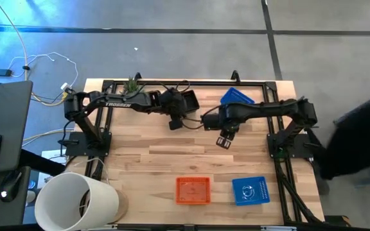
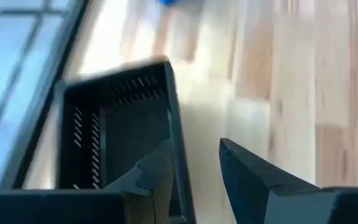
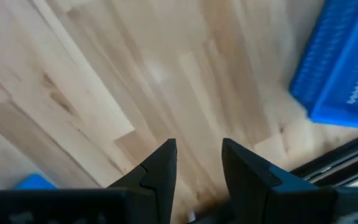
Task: Stack baskets by color
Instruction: Stack the bottom blue basket on top of the top blue basket
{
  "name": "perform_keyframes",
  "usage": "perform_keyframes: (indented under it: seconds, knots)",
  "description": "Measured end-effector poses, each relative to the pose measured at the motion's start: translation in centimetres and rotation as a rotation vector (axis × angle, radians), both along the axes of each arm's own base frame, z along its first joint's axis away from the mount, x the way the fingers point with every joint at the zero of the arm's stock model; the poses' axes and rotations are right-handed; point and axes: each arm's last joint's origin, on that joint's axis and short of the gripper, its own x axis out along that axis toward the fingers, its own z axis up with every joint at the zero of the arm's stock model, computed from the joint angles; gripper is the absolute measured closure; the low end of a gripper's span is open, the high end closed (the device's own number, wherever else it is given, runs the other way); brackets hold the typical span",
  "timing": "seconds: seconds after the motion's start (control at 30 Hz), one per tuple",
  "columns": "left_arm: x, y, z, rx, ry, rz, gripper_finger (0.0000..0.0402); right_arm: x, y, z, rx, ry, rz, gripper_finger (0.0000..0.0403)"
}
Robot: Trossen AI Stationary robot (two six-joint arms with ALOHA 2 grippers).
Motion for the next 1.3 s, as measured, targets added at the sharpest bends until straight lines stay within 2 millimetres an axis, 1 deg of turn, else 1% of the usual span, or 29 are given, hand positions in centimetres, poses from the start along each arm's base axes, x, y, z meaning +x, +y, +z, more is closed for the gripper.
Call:
perform_keyframes:
  seconds: [0.1,0.27,0.43,0.7,0.8,0.97,1.3]
  knots:
    - [0.2,0.0,0.6,0.013,-0.023,0.001,0.0286,-0.2,0.6,-0.9,0.009,0.024,-0.012,0.0289]
    - [-0.1,-0.2,0.2,-0.005,0.023,-0.002,0.0286,-0.7,2.0,-1.7,0.026,0.063,0.004,0.0289]
    - [-0.6,-1.1,0.0,-0.039,0.095,-0.023,0.0286,-1.3,4.1,-2.8,0.132,0.11,0.092,0.0289]
    - [-0.6,-2.6,1.1,-0.033,0.078,-0.065,0.0286,-2.7,7.1,-4.7,0.259,0.196,0.174,0.0289]
    - [-0.6,-3.0,1.3,-0.029,0.07,-0.075,0.0286,-3.1,8.4,-5.2,0.273,0.203,0.231,0.0289]
    - [-0.5,-3.1,1.4,-0.029,0.07,-0.079,0.0286,-3.4,10.6,-5.6,0.327,0.169,0.286,0.0289]
    - [-0.5,-3.1,1.4,-0.036,0.066,-0.07,0.0286,-3.8,15.0,-5.7,0.352,0.052,0.327,0.0289]
